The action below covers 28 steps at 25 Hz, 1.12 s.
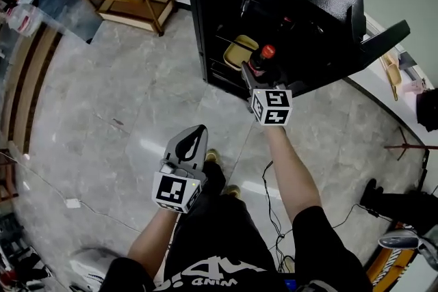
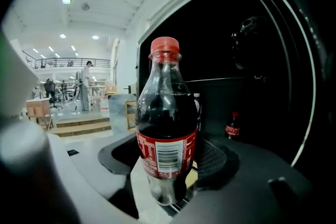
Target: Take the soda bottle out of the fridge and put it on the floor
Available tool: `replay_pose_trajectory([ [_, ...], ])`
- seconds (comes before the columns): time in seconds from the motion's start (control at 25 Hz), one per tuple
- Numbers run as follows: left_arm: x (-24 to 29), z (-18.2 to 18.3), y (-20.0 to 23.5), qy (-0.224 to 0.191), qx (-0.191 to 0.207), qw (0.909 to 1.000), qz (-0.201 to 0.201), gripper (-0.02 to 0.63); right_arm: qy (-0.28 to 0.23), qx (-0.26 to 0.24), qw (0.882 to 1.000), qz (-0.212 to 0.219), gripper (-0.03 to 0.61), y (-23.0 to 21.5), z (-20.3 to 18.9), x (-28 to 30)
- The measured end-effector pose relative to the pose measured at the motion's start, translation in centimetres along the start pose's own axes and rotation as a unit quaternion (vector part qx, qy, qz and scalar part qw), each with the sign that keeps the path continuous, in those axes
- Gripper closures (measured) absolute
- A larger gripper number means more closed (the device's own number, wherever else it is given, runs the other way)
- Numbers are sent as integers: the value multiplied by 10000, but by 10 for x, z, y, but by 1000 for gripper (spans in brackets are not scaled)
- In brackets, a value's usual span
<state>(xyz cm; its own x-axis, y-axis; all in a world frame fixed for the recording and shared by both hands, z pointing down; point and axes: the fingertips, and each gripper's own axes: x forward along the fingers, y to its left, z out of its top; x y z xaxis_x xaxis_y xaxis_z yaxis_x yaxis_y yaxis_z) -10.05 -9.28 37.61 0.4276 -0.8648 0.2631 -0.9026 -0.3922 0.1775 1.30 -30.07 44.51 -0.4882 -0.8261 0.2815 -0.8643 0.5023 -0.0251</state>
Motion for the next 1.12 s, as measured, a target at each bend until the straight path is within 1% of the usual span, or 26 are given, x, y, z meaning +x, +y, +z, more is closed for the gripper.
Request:
replay_pose_trajectory([
  [0.12,-4,-12,-4,16,-23,10000,10,606,-30,-35,10000,68,264,6,-6,-14],
  [0.2,-5,-22,-5,25,2,10000,-7,606,-1,-27,9999,102,264,9,-17,-21],
  [0.32,-3,-40,-3,3,-6,10000,14,606,72,-43,9999,145,264,11,-40,-27],
  [0.48,4,-72,1,-32,-123,9999,27,605,122,-60,9997,220,264,14,-78,-30],
  [0.64,19,-110,13,-73,-68,9999,42,605,141,-37,9992,373,264,21,-125,-23],
  [0.8,34,-152,26,-115,-82,9999,97,606,207,-71,9981,570,264,27,-181,-12],
  [1.0,57,-220,57,-94,-46,9996,267,606,243,-206,9954,899,264,36,-253,14],
  [1.12,76,-264,68,-87,-14,9997,246,606,207,-334,9926,1147,264,39,-297,31],
])
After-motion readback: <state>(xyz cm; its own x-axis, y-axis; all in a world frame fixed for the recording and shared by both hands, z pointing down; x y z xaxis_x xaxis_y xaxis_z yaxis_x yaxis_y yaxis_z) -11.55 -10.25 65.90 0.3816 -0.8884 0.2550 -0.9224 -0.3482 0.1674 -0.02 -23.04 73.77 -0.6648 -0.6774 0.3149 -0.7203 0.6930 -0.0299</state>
